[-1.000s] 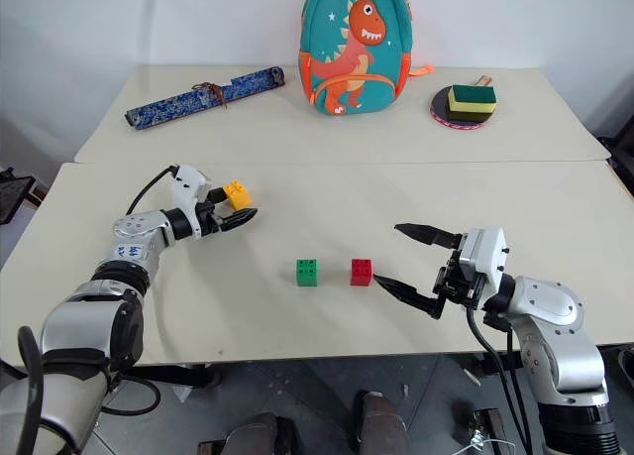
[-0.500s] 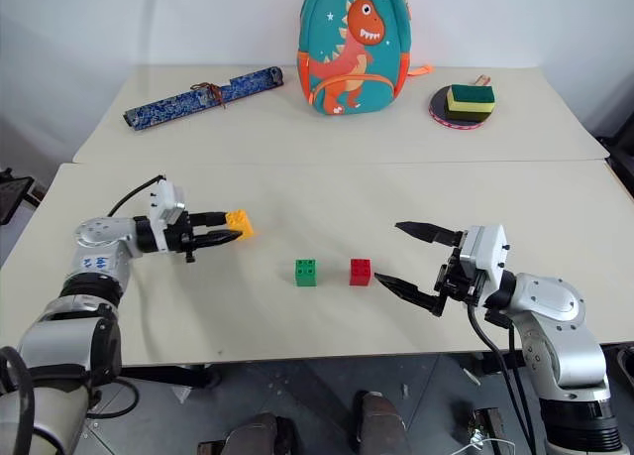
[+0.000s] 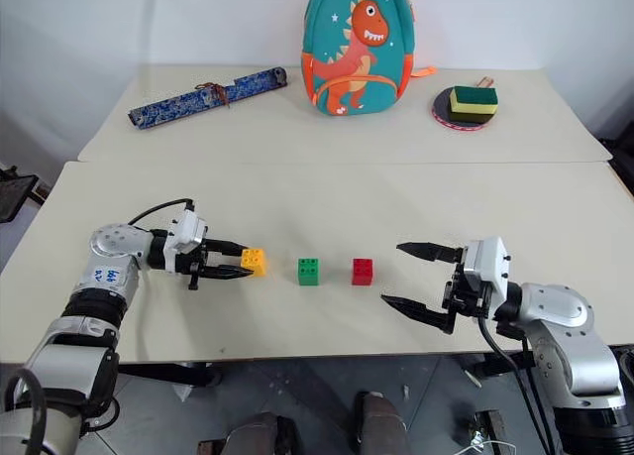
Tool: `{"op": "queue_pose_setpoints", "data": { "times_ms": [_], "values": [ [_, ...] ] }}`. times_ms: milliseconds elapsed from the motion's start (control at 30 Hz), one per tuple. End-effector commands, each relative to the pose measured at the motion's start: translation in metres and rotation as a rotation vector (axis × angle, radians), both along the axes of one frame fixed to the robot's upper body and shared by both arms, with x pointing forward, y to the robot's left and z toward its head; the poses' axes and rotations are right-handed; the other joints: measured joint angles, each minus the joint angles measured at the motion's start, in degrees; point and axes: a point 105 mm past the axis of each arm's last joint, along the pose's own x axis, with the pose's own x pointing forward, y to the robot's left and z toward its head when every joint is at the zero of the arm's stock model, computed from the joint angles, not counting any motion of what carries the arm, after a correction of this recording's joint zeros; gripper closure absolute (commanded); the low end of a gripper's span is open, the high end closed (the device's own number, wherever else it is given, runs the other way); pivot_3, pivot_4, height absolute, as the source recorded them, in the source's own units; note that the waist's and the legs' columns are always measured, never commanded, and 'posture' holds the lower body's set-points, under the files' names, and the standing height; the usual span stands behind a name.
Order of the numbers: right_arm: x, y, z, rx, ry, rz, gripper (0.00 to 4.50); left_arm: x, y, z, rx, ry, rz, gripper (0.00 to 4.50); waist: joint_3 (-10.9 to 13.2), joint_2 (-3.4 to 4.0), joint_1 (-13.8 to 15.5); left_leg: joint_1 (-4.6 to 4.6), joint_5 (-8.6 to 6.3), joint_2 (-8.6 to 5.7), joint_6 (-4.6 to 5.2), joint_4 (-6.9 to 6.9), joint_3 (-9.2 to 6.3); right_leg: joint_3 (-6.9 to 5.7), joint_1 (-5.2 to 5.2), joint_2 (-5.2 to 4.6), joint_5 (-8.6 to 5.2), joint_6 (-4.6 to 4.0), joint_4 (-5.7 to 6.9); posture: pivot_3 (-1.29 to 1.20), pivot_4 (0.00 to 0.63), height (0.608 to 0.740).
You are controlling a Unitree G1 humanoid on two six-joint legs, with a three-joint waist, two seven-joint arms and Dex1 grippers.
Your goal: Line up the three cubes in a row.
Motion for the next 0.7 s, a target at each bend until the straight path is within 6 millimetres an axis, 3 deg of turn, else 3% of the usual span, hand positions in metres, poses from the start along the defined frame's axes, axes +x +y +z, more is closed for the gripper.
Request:
{"op": "queue_pose_setpoints", "data": {
  "times_ms": [33, 233, 433, 533, 700],
  "values": [
    [-0.001, -0.006, 0.006, 0.001, -0.023, 0.002, 0.00, -0.014, 0.006, -0.001, 0.036, 0.029, -0.091, 2.02, 0.00, 0.00, 0.00, 0.01, 0.00, 0.00, 0.00, 0.01, 0.00, 0.00, 0.00, 0.00, 0.00, 0.00, 0.01, 0.00, 0.150, 0.740],
    [0.002, -0.015, 0.003, -0.051, -0.026, 0.037, 0.00, -0.015, 0.017, 0.025, -0.045, -0.068, 0.011, 0.29, 0.00, 0.00, 0.10, 0.00, 0.00, 0.00, 0.01, 0.07, -0.01, 0.02, 0.00, -0.04, 0.00, 0.00, 0.02, 0.00, 0.150, 0.740],
    [0.002, -0.035, 0.027, -0.135, -0.053, 0.049, 0.00, -0.037, 0.058, 0.061, -0.083, -0.161, 0.230, 0.29, 0.04, 0.05, -0.01, 0.06, 0.00, 0.02, 0.01, 0.03, -0.33, 0.10, -0.08, -0.07, 0.00, 0.00, 0.14, 0.00, 0.150, 0.740],
    [-0.003, -0.038, 0.026, -0.162, -0.026, 0.083, 0.00, -0.050, 0.071, 0.064, -0.049, -0.175, 0.292, 0.29, 0.03, 0.05, 0.11, 0.17, -0.01, 0.06, 0.00, 0.02, -0.35, 0.13, -0.06, -0.08, -0.01, -0.02, 0.27, 0.00, 0.150, 0.740],
    [0.004, -0.043, 0.022, -0.193, -0.049, 0.068, 0.00, -0.070, 0.080, 0.063, -0.062, -0.133, 0.355, 0.29, 0.04, 0.09, 0.37, 0.20, -0.02, -0.01, 0.06, 0.06, -0.25, 0.19, -0.01, -0.16, -0.02, -0.03, -0.02, 0.00, 0.150, 0.740]
  ]
}}
